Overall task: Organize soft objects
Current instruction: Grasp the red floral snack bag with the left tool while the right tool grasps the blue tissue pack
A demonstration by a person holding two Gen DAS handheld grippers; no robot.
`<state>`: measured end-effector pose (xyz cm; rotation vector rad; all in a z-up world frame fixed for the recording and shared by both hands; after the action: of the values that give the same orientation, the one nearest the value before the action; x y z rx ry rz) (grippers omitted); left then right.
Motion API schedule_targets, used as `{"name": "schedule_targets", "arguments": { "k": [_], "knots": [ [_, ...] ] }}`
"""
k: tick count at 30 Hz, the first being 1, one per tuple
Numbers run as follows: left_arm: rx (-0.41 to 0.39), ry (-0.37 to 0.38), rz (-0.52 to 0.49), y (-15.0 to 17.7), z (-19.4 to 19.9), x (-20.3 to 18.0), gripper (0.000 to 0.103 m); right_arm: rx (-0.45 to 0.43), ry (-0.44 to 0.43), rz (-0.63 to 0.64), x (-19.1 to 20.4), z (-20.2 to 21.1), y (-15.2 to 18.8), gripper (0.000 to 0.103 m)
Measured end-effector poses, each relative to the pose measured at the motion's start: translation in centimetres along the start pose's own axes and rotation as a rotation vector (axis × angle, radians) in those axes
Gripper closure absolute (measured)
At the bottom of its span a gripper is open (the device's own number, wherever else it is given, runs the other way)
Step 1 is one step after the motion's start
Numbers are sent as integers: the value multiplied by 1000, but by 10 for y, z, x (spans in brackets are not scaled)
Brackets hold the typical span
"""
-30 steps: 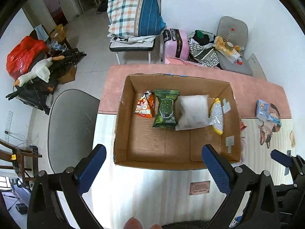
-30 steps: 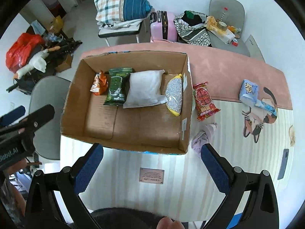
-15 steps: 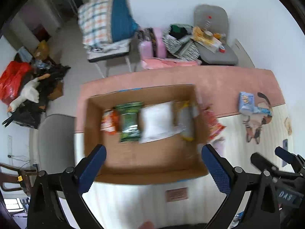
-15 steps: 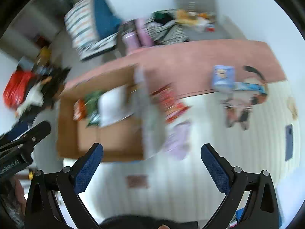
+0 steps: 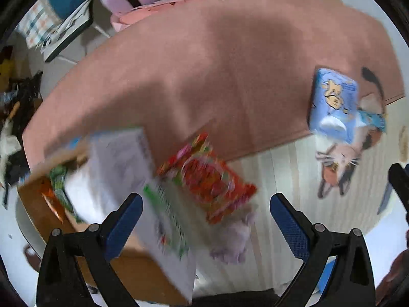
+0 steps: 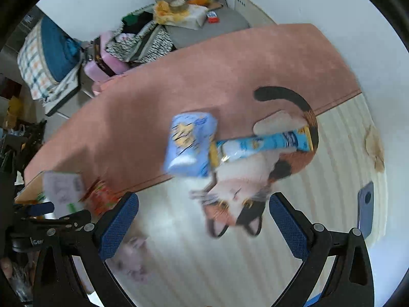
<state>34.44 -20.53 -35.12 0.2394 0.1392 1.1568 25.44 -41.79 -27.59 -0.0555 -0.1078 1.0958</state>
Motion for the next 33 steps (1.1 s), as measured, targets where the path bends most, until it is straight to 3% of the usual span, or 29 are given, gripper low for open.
{"name": "schedule_targets", "arguments": {
  "k": [3, 8, 13, 18, 20, 24, 28, 29, 31, 33],
  "knots": [
    [49, -70, -50, -20, -22, -12, 1, 32, -6, 8, -6, -23, -18, 0],
    [212, -201, -88, -33, -73, -16, 1, 72, -21, 35, -7, -49, -30, 0],
    [323, -240, -132, -19, -107, -31, 2, 98, -25, 60, -4, -72, -37, 0],
    [270, -214, -97, -5, -104, -39, 19, 124, -25, 66, -1, -94, -42, 0],
    [233, -195, -78, 2, -102, -38, 20, 143, -39, 54, 2, -104, -45, 0],
    [191, -46, -28, 21, -103, -48, 20, 212, -77, 26, 18, -132, -54, 0],
    [157, 11, -5, 37, -103, -49, 20, 248, -55, 32, 33, -154, -56, 1],
    [154, 23, 1, 41, -102, -49, 20, 241, -36, 52, 37, -156, -56, 7],
    [149, 54, 24, 49, -97, -44, 18, 241, 10, 90, 42, -159, -53, 32],
    [159, 81, 36, 59, -96, -44, 18, 255, 23, 120, 43, -161, -46, 40]
  ]
}}
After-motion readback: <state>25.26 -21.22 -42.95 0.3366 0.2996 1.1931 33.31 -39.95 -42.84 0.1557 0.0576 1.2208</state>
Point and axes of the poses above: each gripper's, at about its wrist camera, not at the fingertips, and z roughly against the way its jaws point, x to its left, y to its underside, the point moved 3 cm from there along -z, roughly the way its jaws point, and after that the axes turned 5 degrees about -z, right-handed, at the moved point
